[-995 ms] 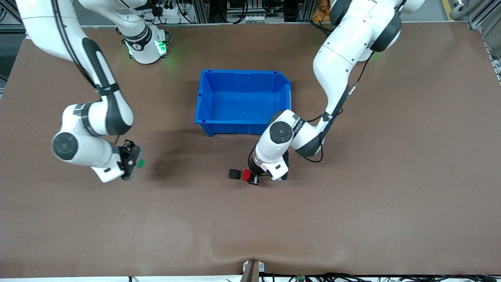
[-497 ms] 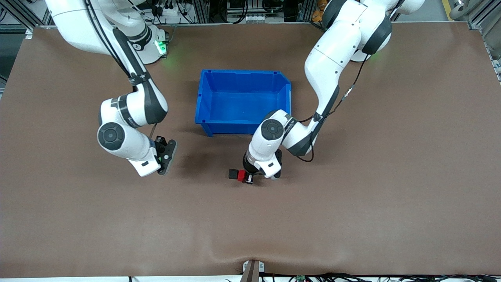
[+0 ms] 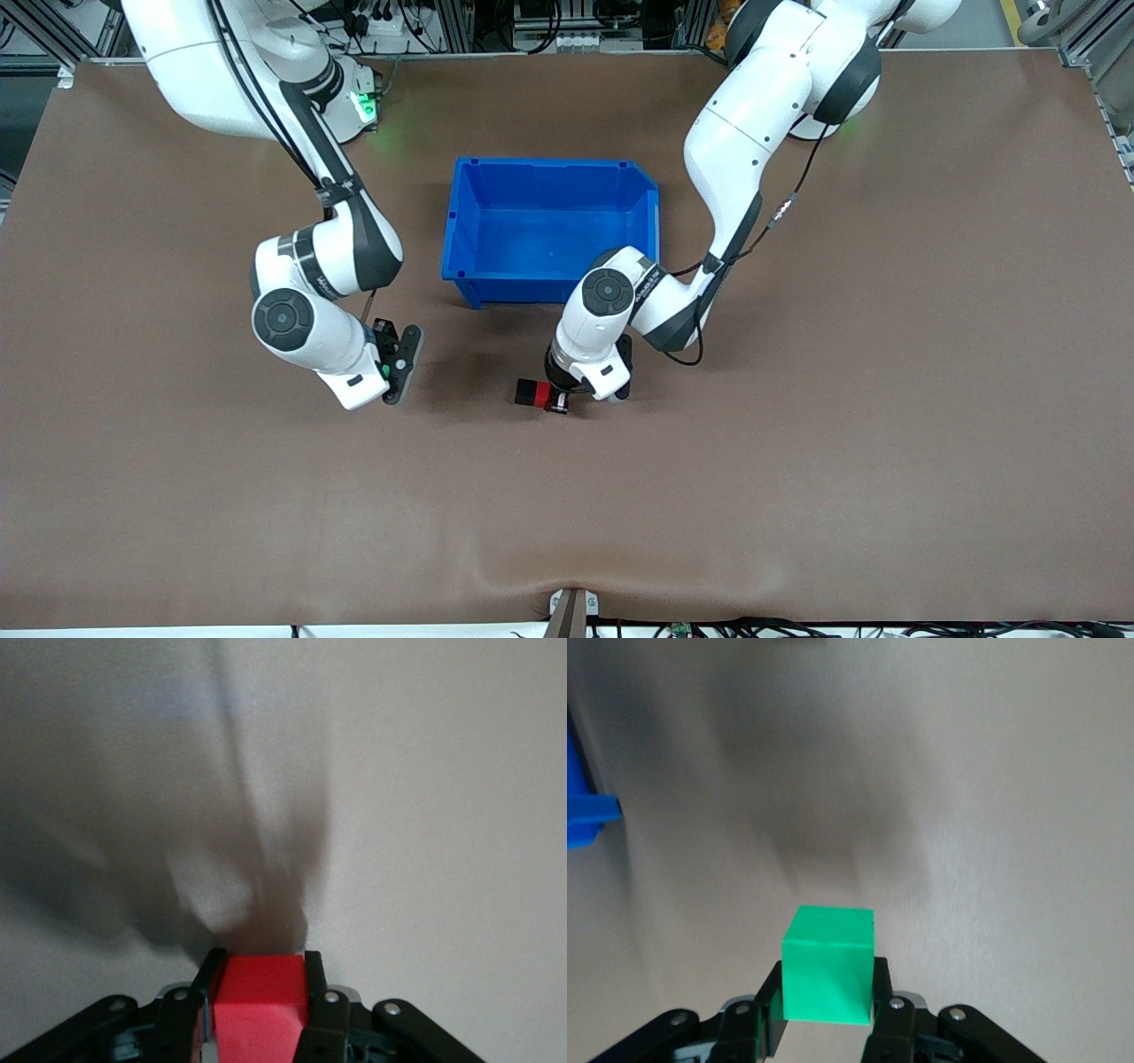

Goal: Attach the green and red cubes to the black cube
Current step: 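Carry the green cube toward the black cube while the left gripper releases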

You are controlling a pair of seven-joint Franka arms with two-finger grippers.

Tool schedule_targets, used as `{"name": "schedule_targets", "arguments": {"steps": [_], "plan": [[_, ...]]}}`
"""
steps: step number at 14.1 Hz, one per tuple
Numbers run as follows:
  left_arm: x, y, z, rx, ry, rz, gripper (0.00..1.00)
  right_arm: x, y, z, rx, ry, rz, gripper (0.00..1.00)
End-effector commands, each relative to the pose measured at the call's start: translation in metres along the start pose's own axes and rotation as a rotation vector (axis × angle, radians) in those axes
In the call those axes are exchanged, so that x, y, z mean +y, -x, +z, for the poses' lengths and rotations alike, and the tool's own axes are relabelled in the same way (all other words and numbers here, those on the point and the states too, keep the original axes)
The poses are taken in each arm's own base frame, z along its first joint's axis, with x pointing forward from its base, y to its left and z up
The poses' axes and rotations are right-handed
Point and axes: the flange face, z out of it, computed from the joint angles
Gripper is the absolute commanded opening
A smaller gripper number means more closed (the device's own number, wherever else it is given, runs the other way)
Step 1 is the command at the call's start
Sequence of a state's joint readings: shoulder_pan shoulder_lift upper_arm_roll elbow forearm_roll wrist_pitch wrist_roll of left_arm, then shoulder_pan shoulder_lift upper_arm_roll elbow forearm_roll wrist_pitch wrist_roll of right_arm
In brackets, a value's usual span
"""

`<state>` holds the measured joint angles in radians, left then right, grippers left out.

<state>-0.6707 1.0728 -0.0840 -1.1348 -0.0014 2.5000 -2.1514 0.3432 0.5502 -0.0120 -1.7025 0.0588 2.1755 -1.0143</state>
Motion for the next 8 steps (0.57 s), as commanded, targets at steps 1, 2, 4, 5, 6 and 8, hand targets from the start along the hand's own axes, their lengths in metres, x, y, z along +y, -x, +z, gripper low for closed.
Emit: {"name": "schedule_targets", "arguments": {"steps": [1,2,4,5,6,8], "plan": [[-0.008,-0.002,0.011,0.035,-0.065,-0.046,0.00,0.001,-0.031,0.005,0.018,0.007,-0.016,0.00],[-0.008,-0.003,0.008,0.035,-0.089,-0.062,0.00,-0.004,-0.046,0.006,0.041,0.007,-0.001,0.00],[-0.006,-0.002,-0.004,0.040,-0.122,-0.078,0.00,-0.011,-0.068,0.014,0.073,0.028,0.020,0.00],[-0.006,-0.004,-0.005,0.055,-0.140,-0.078,0.00,-0.014,-0.076,0.022,0.083,0.047,0.011,0.00],[-0.009,-0.004,-0.004,0.067,-0.160,-0.076,0.24,-0.014,-0.081,0.030,0.092,0.072,-0.002,0.00],[-0.011,-0.004,-0.006,0.088,-0.178,-0.065,0.87,-0.019,-0.098,0.043,0.121,0.121,-0.025,0.00]]}}
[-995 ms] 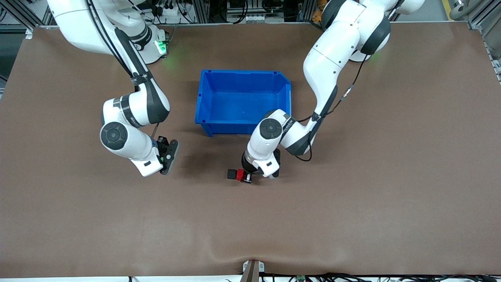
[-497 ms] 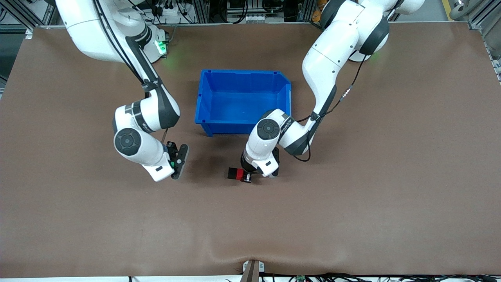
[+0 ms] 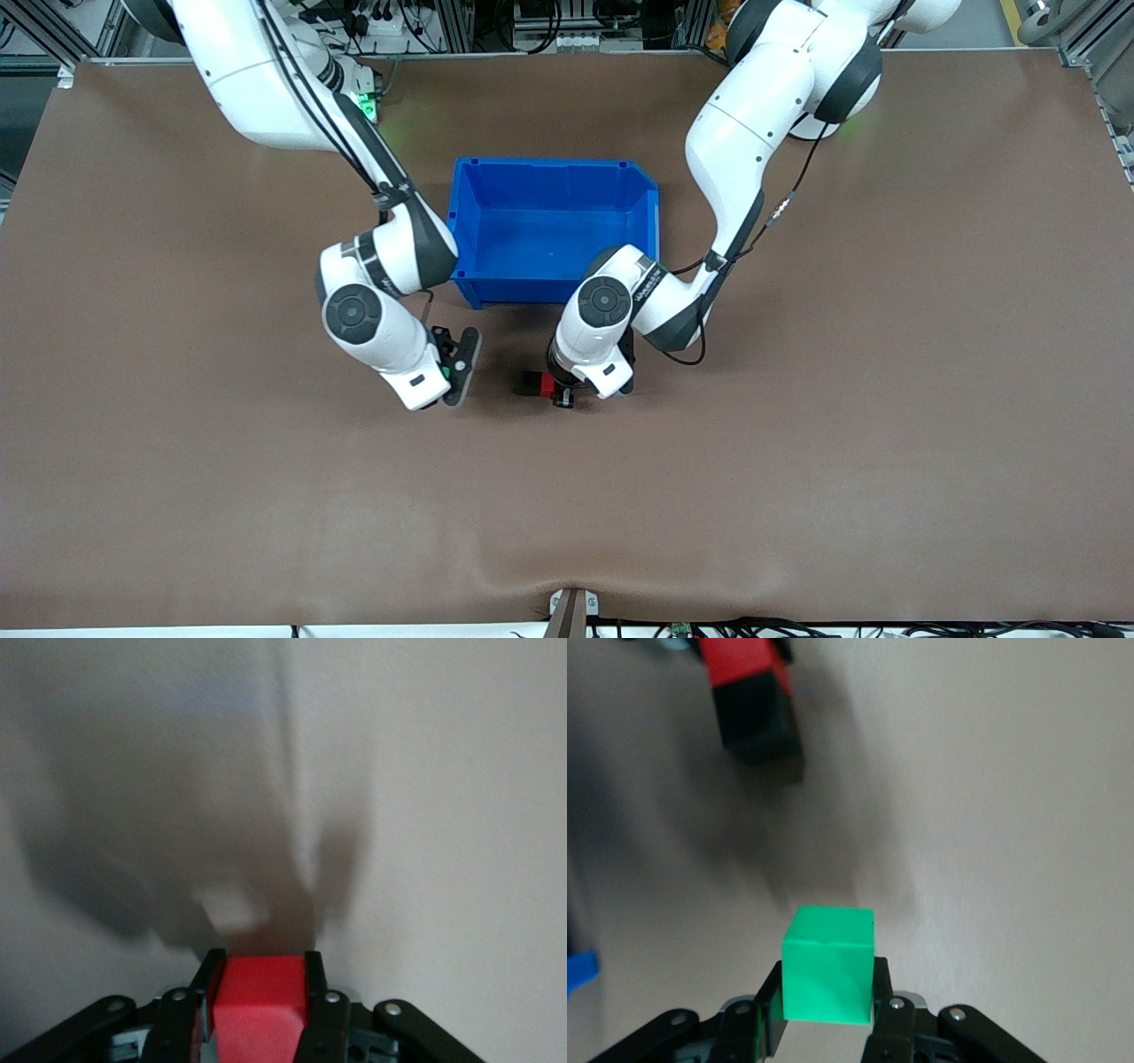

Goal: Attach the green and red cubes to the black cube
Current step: 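Carry the green cube toward the black cube while the left gripper releases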

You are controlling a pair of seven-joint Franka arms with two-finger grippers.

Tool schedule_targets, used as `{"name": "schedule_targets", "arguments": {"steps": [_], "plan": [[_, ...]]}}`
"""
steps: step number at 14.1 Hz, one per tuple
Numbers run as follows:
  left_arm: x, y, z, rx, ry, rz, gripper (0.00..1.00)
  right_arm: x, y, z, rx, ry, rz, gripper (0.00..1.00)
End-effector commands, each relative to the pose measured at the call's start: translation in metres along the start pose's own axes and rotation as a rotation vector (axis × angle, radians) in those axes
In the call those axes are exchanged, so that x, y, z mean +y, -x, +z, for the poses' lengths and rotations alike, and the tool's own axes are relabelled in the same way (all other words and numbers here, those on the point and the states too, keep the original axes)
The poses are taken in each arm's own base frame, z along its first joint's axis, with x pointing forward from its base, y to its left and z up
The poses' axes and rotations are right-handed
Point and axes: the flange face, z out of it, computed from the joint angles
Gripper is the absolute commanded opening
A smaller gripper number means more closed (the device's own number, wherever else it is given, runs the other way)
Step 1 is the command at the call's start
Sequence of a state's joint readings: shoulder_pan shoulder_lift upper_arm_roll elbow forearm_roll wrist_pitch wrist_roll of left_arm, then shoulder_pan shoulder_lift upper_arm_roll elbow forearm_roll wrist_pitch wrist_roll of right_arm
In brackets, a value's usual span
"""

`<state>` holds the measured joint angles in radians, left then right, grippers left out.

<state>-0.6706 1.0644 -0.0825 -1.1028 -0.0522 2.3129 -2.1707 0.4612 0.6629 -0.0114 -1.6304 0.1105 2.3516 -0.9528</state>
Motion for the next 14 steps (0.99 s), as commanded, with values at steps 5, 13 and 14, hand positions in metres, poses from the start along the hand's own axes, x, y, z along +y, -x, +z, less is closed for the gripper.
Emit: {"name": "schedule_targets", "arguments": {"steps": [5,13,14], "plan": [[0.012,0.002,-0.079,0.024,-0.014,0.071,1.00,-0.012,-0.033,0.032,0.020,0.035,-0.037,0.00],[0.068,-0.122,-0.289,0.065,-0.042,0.297,1.00,-0.027,-0.056,0.046,0.016,0.029,-0.034,0.00],[0.067,-0.141,-0.308,0.092,-0.062,0.298,1.00,-0.031,-0.060,0.047,0.015,0.029,-0.017,0.00]]}}
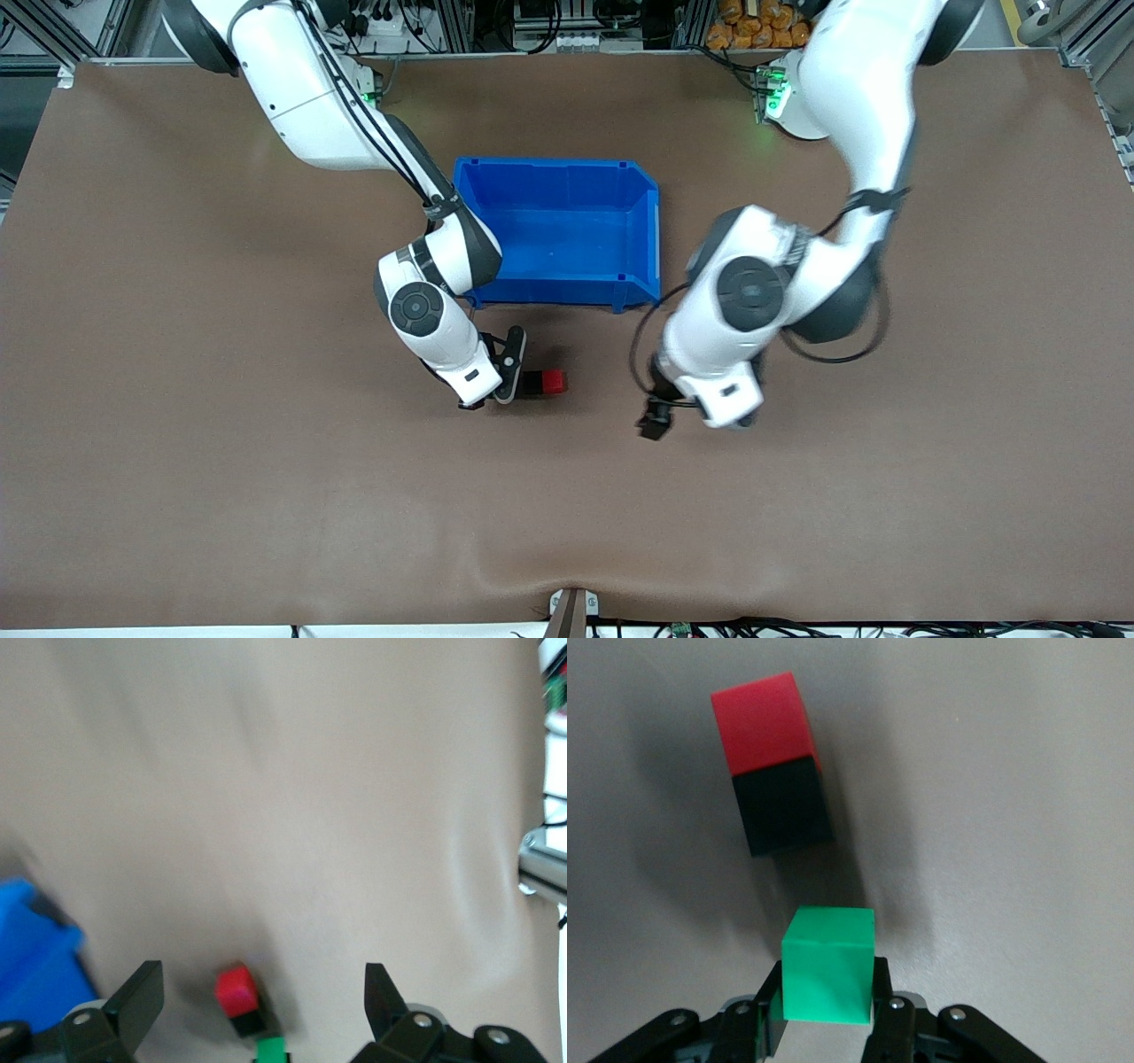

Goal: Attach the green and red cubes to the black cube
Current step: 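Press the green cube against the black cube while the left gripper withdraws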

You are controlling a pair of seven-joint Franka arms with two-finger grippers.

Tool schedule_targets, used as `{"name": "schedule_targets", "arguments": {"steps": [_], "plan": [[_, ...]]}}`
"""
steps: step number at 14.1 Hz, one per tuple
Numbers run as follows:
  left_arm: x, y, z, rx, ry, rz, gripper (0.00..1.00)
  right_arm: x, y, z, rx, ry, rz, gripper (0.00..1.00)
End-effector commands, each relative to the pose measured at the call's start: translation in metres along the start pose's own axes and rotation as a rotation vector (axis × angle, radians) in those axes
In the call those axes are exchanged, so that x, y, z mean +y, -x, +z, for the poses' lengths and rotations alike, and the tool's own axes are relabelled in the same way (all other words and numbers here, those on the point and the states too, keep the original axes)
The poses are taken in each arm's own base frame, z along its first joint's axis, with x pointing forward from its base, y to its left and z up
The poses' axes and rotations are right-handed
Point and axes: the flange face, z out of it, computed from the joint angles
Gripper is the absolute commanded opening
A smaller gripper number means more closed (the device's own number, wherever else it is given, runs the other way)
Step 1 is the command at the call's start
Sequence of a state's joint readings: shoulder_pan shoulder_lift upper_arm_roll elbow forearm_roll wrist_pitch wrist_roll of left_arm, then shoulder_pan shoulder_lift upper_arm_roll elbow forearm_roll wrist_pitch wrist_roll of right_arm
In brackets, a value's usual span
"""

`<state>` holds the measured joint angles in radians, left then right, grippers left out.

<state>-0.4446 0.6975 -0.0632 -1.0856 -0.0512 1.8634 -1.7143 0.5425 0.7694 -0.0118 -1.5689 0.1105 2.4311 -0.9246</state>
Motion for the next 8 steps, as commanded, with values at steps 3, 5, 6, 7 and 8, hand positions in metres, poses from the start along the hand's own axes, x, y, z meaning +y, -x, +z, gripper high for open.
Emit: {"name": "schedule_targets", "arguments": {"steps": [3,5,6,7,8], "plan": [[-0.033,-0.065,-0.097,0.068,-0.028,0.088,1.00,-0.007,-0.017,0.004,-0.007,0.006,0.030,0.00],[-0.051,-0.107,-0.130,0.063,-0.080,0.242,1.00,-0.011,-0.020,0.004,-0.012,0.005,0.019,0.00],[-0.060,-0.125,-0.141,0.055,-0.115,0.318,1.00,-0.011,-0.019,0.005,-0.014,0.007,0.017,0.00],[-0.067,-0.148,-0.154,0.050,-0.122,0.376,1.00,-0.011,-0.019,0.008,-0.016,0.005,0.017,0.00],[-0.075,-0.165,-0.164,0.044,-0.133,0.416,1.00,-0.012,-0.019,0.010,-0.017,0.005,0.016,0.00]]}}
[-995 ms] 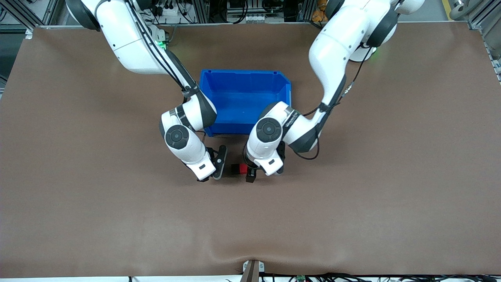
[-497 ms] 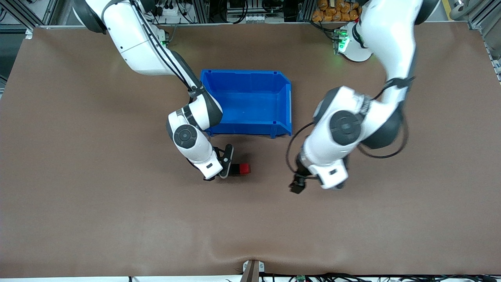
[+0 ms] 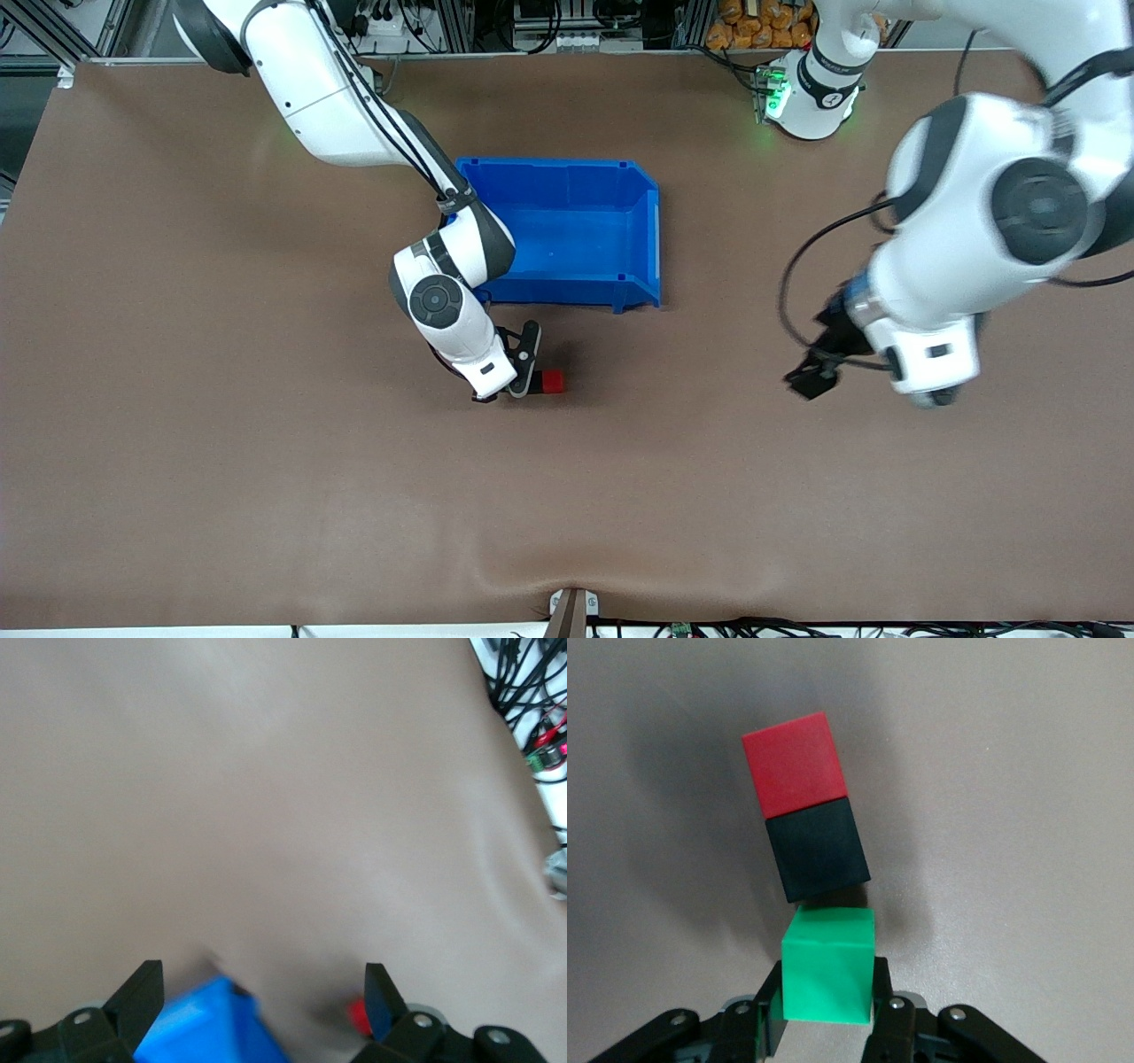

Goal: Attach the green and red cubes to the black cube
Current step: 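Press the green cube against the black cube while the left gripper withdraws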

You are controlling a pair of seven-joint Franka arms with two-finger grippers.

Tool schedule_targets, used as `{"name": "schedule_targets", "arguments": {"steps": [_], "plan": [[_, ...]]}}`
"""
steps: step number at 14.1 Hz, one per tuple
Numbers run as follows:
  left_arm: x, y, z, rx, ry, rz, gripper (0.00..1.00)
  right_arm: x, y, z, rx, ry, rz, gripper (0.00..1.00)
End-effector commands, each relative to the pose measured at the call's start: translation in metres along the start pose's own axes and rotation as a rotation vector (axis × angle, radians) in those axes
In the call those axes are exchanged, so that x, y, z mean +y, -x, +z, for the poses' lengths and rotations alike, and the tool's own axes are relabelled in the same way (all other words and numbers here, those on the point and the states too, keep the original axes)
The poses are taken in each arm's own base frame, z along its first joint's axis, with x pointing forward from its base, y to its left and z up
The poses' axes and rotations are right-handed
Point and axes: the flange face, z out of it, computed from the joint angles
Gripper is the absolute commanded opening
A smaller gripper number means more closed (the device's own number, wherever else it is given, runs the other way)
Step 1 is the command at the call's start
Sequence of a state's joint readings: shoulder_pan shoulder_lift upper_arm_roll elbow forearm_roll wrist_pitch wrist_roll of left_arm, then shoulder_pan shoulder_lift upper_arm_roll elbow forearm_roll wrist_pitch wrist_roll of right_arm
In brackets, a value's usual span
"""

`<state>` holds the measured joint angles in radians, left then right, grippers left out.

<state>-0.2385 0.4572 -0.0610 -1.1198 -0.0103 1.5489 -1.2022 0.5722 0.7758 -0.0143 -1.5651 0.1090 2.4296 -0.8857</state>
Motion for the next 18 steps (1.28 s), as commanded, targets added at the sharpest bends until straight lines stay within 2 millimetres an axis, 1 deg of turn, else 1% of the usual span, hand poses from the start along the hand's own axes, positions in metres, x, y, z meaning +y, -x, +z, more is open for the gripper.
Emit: {"name": "schedule_targets", "arguments": {"steps": [1,2,3,4,5,6,7,9,10,11,12,13,15,18], "plan": [[-0.042,-0.028,-0.018,-0.011,-0.041,0.139,1.00,-0.003,-0.010,0.008,-0.013,0.007,-0.001,0.00],[-0.053,-0.031,-0.028,-0.010,-0.040,0.193,1.00,-0.005,-0.011,0.009,-0.015,0.006,-0.004,0.02],[-0.063,-0.032,-0.037,-0.005,-0.042,0.234,1.00,-0.005,-0.011,0.010,-0.015,0.006,-0.006,0.14],[-0.076,-0.041,-0.049,0.003,-0.033,0.267,1.00,-0.006,-0.011,0.012,-0.018,0.011,-0.013,0.25],[-0.092,-0.053,-0.054,0.004,-0.031,0.308,1.00,-0.007,-0.012,0.014,-0.022,0.012,-0.019,0.26],[-0.101,-0.054,-0.058,0.005,-0.033,0.365,1.00,-0.010,-0.017,0.014,-0.017,0.016,-0.024,0.39],[-0.108,-0.058,-0.062,0.007,-0.032,0.405,1.00,-0.011,-0.018,0.016,-0.017,0.017,-0.022,0.99],[-0.132,-0.071,-0.071,-0.001,-0.038,0.488,1.00,-0.010,-0.019,0.014,-0.011,0.025,-0.022,1.00],[-0.144,-0.076,-0.070,-0.009,-0.044,0.536,1.00,-0.010,-0.019,0.013,-0.010,0.026,-0.022,1.00],[-0.161,-0.076,-0.074,-0.012,-0.046,0.566,1.00,-0.010,-0.020,0.011,-0.009,0.027,-0.022,1.00],[-0.173,-0.069,-0.072,-0.017,-0.054,0.593,1.00,-0.009,-0.020,0.008,-0.008,0.030,-0.019,1.00],[-0.183,-0.059,-0.074,-0.013,-0.056,0.600,1.00,-0.005,-0.017,0.002,-0.009,0.036,-0.013,1.00],[-0.202,-0.043,-0.072,-0.023,-0.057,0.612,1.00,0.008,-0.011,-0.020,0.000,0.055,0.018,1.00],[-0.218,-0.030,-0.078,-0.003,-0.055,0.676,1.00,0.008,-0.007,-0.064,-0.033,0.011,0.118,1.00]]}}
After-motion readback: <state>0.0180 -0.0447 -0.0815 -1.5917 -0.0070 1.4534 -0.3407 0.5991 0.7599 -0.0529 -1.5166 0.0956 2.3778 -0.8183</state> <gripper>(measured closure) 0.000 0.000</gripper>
